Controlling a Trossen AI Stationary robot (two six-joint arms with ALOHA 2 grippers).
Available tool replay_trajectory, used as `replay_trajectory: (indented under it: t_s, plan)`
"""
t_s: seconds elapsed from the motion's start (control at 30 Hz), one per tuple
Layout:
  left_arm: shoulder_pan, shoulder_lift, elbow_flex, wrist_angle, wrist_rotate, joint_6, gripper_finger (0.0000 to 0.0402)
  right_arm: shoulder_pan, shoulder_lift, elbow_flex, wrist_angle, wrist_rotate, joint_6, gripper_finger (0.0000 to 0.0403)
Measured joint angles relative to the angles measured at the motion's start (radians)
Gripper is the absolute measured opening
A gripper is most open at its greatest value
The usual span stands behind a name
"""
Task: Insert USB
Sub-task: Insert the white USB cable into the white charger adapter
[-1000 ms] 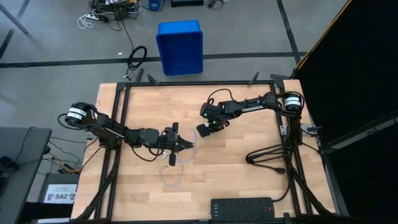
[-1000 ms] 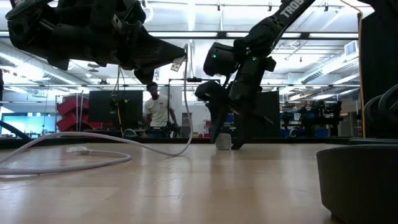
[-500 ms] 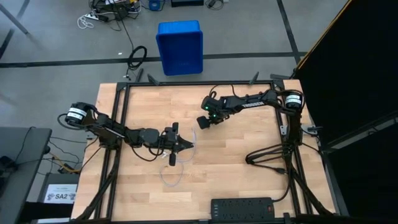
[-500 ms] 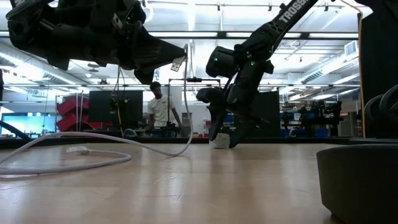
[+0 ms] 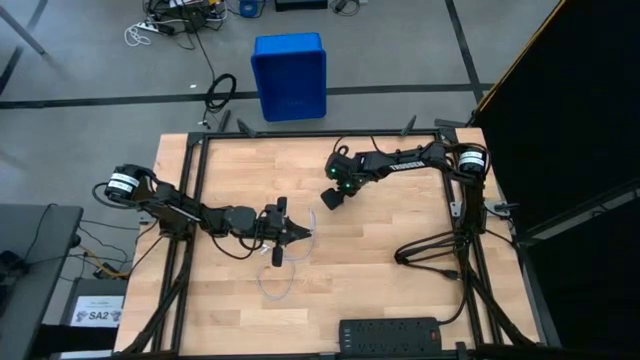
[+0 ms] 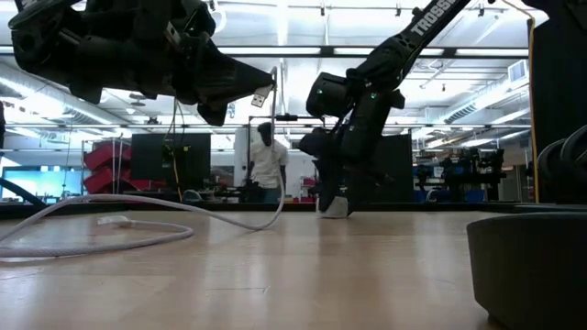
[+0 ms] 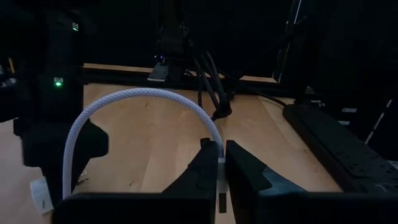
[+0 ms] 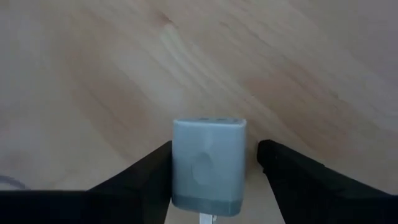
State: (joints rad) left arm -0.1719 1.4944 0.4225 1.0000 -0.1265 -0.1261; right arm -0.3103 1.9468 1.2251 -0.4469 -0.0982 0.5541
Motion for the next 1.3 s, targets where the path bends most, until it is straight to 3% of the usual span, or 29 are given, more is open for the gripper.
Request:
replay_trajectory:
  t_s: [0.37, 0.8, 1.07, 1.3]
  plan:
    - [0.0, 0.0, 0.0, 0.0, 0.0, 0.001, 0.0, 0.0, -0.004, 0.002, -0.094, 0.089, -0.147, 0.0164]
    - [0.0, 0.0, 0.0, 0.0, 0.0, 0.001, 0.0, 0.0, -0.005, 0.003, -0.119, 0.061, -0.29, 0.0121]
    - [0.0, 0.0, 0.0, 0.001, -0.005, 0.0, 0.0, 0.028, -0.01, 0.003, -0.137, 0.069, -0.369, 0.0119]
    - [-0.005, 0.0, 0.0, 0.057, -0.031, -0.002, 0.0, 0.14, -0.051, -0.005, 0.044, 0.067, -0.401, 0.0119]
